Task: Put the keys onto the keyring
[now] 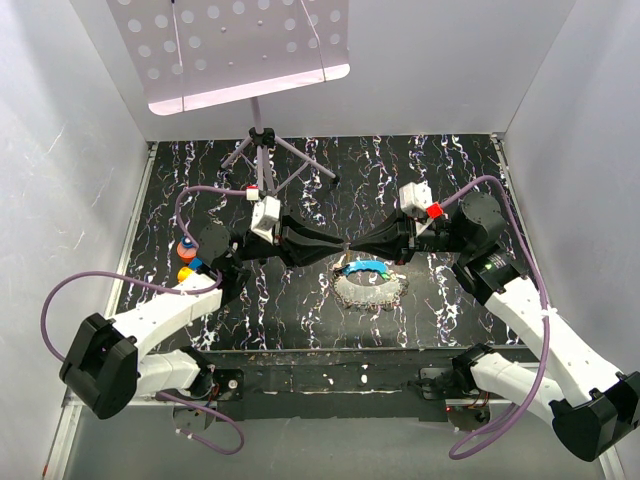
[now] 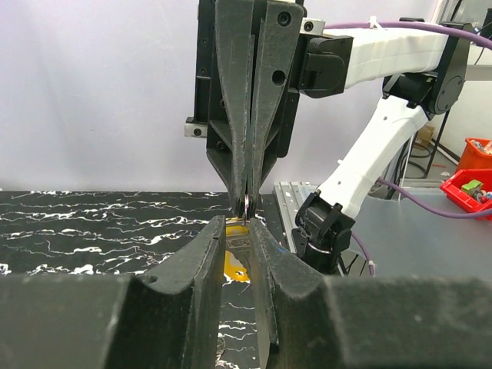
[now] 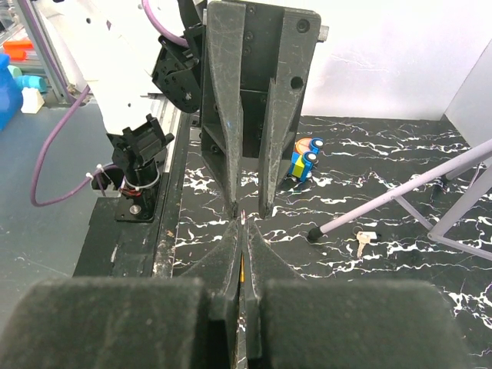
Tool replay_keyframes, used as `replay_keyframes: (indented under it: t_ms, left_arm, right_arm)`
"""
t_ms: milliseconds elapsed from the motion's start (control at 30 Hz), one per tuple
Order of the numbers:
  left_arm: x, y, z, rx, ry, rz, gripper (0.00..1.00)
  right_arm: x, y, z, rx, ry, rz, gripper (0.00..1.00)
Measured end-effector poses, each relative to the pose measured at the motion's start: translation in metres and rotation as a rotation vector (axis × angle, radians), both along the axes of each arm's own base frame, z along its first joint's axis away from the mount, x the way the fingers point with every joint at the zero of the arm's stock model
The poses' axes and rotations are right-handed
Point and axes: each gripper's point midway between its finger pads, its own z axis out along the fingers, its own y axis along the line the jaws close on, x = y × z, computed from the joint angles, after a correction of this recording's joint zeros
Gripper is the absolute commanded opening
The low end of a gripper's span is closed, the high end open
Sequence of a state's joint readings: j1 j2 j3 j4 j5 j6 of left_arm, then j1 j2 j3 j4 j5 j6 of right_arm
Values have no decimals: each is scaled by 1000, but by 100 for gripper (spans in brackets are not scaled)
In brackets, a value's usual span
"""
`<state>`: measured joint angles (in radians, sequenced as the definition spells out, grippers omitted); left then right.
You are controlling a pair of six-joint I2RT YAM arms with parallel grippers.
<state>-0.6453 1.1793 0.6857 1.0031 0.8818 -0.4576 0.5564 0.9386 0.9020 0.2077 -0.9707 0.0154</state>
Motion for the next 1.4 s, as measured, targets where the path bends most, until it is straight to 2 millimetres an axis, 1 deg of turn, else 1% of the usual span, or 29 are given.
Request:
replay_keyframes:
  t_ms: [200,300,400,633,667,767,800,1100,1400]
  left_arm:
    - [1,-2,-2,7,4,-5,15]
    - [0,-2,0,6,-1,-10,13]
    - [-1,-2,3,1,-9,-15,13]
    - [-4,-3,2,5,-10,-25,13]
    - [-4,-3,2,5,-10,-26,12]
    - [-4,-4,1,7,-8,-28,2]
    - [-4,-4,1,8,-8,-29,0]
    - [1,-7,0,47,23,-25,0]
    - [4,-5,-8,130,58,17,0]
  right_arm:
    - [0,0,1,2,4,0,1]
    - [1,0,0,1,8,0,1]
    - [1,1,-1,0,13,0,1]
    - [2,1,-1,-1,16,0,1]
    - [2,2,-1,0,16,0,1]
    - [2,2,-1,0,20,0,1]
    - [2,2,-1,-1,22,1,1]
    - [4,0,-2,-2,30,-6,1]
    - [6,1,-13,-37,30,-3,2]
